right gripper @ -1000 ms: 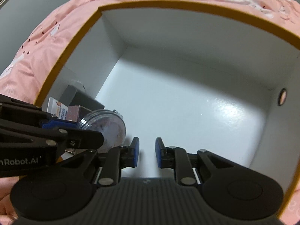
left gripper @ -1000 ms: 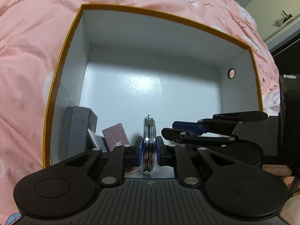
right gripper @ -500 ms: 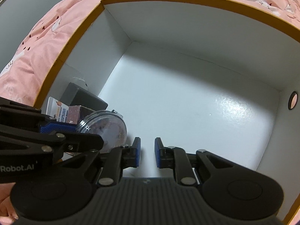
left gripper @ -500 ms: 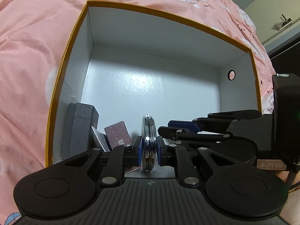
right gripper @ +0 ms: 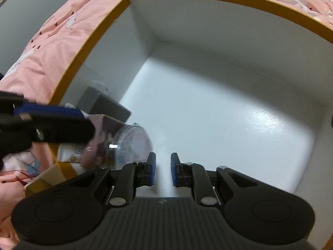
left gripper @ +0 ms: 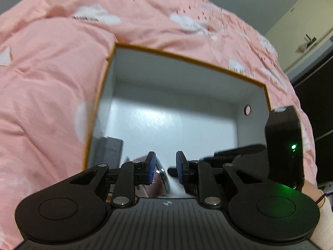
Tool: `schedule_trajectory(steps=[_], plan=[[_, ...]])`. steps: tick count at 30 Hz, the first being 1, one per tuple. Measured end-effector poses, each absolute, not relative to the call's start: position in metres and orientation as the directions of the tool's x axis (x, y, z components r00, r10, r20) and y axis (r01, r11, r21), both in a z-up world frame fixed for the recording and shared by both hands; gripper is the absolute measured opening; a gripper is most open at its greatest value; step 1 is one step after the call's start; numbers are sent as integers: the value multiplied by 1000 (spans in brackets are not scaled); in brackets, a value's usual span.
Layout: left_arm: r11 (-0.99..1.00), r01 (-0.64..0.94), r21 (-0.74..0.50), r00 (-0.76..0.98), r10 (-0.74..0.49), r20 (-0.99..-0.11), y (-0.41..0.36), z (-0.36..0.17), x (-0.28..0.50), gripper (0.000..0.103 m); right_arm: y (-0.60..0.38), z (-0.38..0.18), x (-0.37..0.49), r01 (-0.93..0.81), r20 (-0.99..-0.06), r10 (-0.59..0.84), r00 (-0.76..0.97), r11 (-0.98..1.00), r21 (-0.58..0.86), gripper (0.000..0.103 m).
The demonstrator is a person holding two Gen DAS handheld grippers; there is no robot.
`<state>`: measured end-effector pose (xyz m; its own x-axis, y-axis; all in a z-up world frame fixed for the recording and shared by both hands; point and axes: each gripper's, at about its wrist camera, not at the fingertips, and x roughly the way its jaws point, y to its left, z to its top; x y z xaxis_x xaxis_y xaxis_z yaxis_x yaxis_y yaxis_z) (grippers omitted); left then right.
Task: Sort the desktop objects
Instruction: 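Lower the round tin into the box and open the left tool, then grasp the gold gift box with the left tool while the right tool reaches the pink pom-pom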
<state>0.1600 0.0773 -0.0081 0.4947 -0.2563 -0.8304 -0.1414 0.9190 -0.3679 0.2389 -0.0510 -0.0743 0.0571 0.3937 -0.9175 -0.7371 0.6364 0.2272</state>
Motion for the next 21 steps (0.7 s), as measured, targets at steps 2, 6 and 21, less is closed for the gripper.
schedule_trajectory(steps=[2, 6, 21], plan=[[924, -144, -354, 517, -235, -823, 79, -5, 155, 23, -47, -77, 236, -734, -912, 409, 9, 623, 272, 11], [939, -136, -317, 548, -195, -813, 76, 1, 147, 23, -42, -78, 230, -743, -919, 394, 14, 619, 254, 4], [968, -63, -242, 676, -136, -724, 59, 14, 94, 23, -82, -33, 196, -760, -813, 495, 306, 642, 104, 37]])
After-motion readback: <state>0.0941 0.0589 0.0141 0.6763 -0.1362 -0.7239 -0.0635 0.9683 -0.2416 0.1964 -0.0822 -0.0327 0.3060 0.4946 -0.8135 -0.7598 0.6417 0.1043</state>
